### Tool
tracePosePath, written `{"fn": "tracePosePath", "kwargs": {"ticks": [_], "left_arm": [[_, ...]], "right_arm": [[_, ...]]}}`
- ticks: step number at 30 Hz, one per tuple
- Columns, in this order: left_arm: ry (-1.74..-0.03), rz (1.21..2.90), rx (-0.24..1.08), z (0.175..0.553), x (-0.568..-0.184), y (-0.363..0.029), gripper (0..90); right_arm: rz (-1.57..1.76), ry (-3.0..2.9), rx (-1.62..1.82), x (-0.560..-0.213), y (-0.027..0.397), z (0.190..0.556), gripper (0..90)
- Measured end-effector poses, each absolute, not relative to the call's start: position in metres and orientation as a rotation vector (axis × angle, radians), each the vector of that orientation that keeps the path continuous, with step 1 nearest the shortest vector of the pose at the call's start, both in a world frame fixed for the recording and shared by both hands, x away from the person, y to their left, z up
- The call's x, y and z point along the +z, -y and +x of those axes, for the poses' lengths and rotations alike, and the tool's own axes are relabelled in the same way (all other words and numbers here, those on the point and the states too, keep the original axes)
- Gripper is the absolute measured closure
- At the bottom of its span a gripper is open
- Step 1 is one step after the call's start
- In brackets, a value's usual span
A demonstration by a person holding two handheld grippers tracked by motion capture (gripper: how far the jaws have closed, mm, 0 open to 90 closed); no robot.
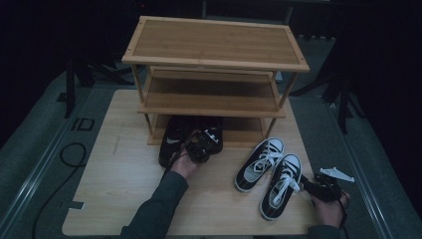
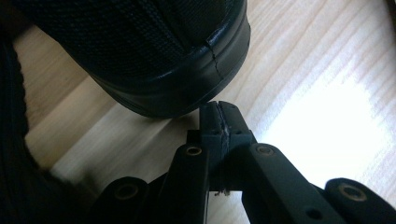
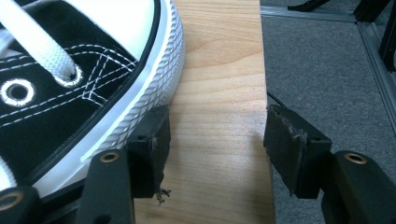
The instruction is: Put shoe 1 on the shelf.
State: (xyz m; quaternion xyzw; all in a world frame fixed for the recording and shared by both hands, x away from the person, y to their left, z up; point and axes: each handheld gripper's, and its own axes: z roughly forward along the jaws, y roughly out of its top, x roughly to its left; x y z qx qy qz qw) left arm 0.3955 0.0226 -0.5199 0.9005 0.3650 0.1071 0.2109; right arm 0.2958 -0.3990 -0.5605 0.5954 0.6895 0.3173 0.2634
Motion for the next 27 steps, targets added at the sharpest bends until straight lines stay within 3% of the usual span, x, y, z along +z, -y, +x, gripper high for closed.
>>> {"fn": "tracePosePath", "kwargs": {"ticks": [9,27], "left_arm": [[-1.047,2.496,0.326,0.404,-0.517,-0.023,89.8],[-0.998,2.463,0.292,0.386,-0.507,-0.034,89.2]], "right_arm": [[1.609,-1.866,0.859,-0.56,0.399,0.296,40.7],[1.608,-1.866,0.859,-0.56,0.399,0.296,40.7]]}}
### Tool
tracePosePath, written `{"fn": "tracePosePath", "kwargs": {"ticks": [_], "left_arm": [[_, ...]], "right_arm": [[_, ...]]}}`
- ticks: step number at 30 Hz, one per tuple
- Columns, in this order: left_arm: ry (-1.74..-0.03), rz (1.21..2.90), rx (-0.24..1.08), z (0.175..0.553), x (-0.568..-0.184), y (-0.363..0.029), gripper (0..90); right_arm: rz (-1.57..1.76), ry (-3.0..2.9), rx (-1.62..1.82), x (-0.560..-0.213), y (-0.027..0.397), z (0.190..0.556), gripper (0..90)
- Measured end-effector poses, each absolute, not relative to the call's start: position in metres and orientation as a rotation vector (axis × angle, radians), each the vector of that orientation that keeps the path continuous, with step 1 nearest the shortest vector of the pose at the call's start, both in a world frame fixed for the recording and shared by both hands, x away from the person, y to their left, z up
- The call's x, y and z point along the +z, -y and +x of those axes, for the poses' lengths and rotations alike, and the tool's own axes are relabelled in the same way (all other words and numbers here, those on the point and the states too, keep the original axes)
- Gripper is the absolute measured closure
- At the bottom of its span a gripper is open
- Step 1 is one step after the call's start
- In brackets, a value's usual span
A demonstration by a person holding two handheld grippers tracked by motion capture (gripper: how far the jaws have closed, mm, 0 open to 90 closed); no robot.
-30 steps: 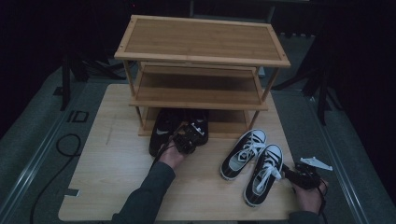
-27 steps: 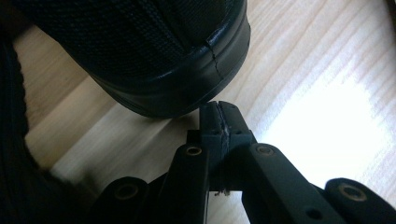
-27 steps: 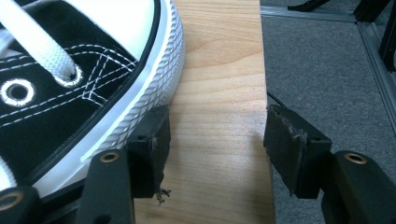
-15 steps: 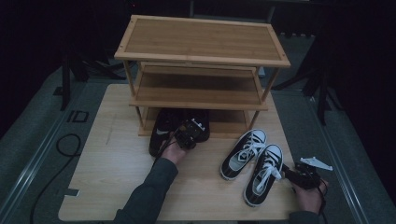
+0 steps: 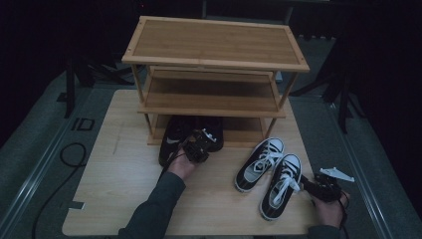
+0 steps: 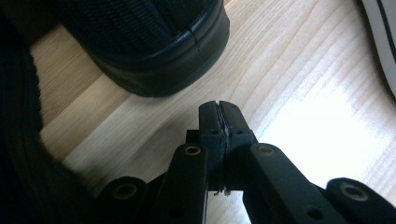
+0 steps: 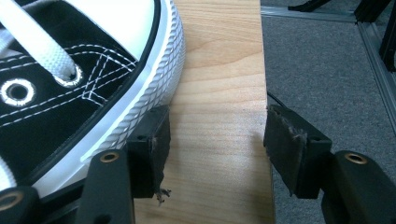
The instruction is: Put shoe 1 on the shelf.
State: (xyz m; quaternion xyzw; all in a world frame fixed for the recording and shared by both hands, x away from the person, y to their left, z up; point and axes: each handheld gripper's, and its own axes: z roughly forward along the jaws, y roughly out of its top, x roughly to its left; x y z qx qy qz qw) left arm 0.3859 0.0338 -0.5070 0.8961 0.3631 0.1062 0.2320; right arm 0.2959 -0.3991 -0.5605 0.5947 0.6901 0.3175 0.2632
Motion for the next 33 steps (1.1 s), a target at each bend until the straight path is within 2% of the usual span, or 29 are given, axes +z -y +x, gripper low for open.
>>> {"fn": "tracePosePath", "kwargs": {"ticks": [33], "left_arm": [[-0.97,2.403,0.314,0.342,-0.489,-0.078,88.4]], "right_arm": [[1.608,-1.866,0.856,-0.561,0.399,0.296,40.7]]}}
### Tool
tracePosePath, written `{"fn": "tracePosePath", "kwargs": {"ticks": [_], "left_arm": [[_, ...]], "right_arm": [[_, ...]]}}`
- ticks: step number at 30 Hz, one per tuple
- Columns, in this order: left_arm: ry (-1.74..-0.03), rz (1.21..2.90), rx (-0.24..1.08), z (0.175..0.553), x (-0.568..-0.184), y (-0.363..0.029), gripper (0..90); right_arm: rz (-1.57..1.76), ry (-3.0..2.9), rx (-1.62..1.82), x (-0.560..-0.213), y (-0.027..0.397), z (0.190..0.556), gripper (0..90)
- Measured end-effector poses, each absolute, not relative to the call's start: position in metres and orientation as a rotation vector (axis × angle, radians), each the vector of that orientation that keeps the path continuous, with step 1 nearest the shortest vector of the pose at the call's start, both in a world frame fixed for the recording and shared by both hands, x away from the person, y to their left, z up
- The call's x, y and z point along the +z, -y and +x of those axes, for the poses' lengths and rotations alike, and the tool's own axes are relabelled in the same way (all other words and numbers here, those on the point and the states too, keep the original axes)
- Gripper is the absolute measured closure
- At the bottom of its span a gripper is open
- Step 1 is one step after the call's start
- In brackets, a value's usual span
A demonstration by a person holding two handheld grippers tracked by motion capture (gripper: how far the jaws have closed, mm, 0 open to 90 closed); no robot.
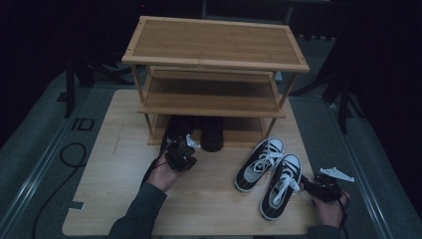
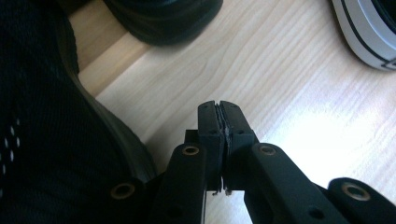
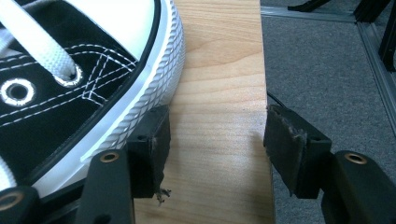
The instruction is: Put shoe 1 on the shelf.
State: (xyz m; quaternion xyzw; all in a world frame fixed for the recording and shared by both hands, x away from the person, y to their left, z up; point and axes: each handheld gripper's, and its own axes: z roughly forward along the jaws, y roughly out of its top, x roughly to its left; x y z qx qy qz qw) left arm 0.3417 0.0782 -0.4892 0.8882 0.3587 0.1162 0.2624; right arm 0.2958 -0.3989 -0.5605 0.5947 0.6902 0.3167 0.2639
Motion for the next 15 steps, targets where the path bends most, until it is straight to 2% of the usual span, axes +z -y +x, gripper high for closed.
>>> {"fn": "tracePosePath", "kwargs": {"ticks": [12,15], "left_arm": [[-1.01,2.396,0.313,0.33,-0.494,-0.101,86.7],[-1.051,2.382,0.308,0.327,-0.496,-0.111,89.6]], "right_arm": [[1.608,-1.865,0.855,-0.561,0.399,0.296,40.7],[1.608,-1.865,0.855,-0.561,0.399,0.296,40.7]]}}
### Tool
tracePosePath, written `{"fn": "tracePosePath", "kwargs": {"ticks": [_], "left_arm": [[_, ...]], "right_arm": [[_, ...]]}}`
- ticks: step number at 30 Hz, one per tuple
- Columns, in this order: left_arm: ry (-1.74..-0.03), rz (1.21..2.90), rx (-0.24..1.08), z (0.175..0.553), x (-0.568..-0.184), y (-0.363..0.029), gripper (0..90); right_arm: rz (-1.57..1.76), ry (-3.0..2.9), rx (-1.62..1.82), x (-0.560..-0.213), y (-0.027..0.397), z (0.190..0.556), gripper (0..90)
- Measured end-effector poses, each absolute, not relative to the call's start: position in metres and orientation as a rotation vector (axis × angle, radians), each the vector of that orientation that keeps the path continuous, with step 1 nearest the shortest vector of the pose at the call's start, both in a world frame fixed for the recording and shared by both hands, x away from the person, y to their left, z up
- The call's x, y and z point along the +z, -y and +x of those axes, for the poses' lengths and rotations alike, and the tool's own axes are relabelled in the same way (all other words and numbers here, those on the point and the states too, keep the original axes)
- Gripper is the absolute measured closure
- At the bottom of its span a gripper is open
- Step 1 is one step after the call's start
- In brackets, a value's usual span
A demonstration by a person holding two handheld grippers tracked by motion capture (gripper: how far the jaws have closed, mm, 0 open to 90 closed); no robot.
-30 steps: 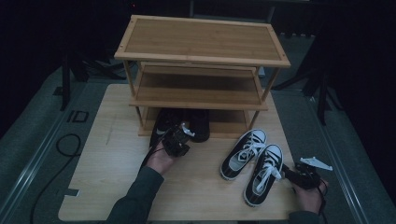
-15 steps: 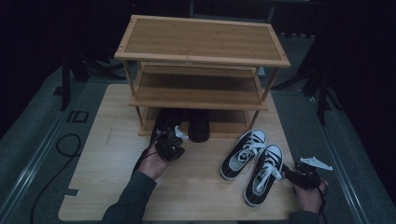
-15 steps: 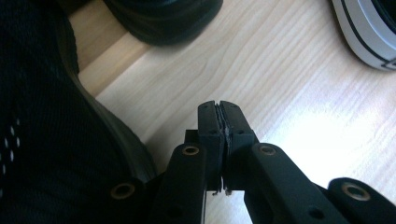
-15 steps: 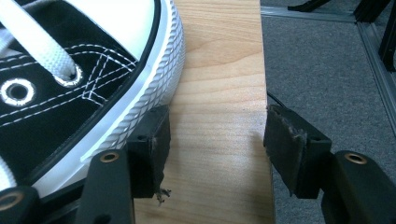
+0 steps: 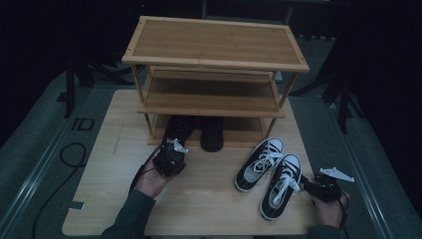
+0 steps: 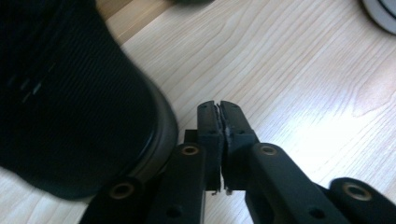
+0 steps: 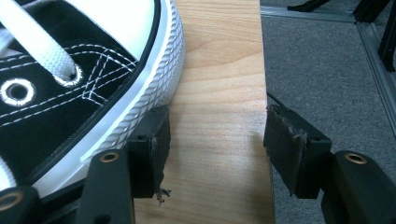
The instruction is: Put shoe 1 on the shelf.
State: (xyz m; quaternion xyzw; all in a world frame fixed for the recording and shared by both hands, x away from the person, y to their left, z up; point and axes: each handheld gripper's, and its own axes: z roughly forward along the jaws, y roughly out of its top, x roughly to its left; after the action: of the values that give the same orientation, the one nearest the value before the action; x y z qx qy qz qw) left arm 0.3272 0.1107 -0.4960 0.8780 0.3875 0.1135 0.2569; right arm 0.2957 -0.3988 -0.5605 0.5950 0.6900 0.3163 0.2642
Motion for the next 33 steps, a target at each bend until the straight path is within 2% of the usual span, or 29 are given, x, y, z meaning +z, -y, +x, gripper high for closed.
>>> {"fn": "tracePosePath", "kwargs": {"ticks": [33], "left_arm": [[-1.198,2.388,0.282,0.316,-0.523,-0.155,90.0]], "right_arm": [[1.611,-1.862,0.854,-0.56,0.398,0.295,40.7]]}}
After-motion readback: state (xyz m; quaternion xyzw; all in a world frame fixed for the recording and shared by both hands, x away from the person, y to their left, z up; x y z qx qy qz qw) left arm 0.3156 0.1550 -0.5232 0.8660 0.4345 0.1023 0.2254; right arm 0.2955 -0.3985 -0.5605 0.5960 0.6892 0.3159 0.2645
